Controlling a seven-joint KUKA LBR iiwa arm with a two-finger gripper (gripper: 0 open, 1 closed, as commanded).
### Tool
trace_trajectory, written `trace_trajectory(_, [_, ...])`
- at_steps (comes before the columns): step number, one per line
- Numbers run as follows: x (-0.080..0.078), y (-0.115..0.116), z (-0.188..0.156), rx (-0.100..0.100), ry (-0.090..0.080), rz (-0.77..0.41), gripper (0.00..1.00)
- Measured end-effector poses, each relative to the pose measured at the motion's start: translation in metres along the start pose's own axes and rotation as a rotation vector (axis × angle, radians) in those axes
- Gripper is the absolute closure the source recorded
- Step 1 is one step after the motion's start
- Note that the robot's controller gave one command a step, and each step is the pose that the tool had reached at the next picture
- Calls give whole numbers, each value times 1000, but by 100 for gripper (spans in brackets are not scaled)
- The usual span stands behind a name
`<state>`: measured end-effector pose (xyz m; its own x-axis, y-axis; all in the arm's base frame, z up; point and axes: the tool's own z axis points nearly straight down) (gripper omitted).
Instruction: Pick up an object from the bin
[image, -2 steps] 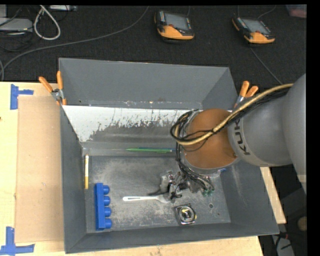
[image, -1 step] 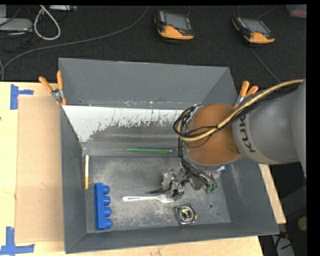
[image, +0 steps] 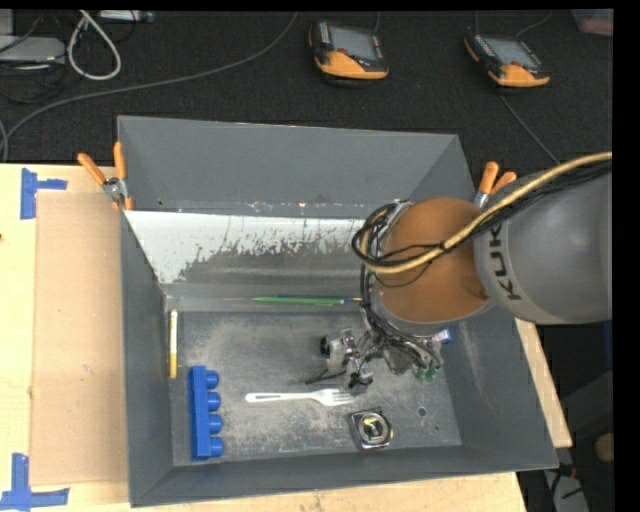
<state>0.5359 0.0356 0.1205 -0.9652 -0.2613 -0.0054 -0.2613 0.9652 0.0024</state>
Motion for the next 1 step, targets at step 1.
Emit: trace_trajectory(1, [1,1,-22,-1,3,0,100])
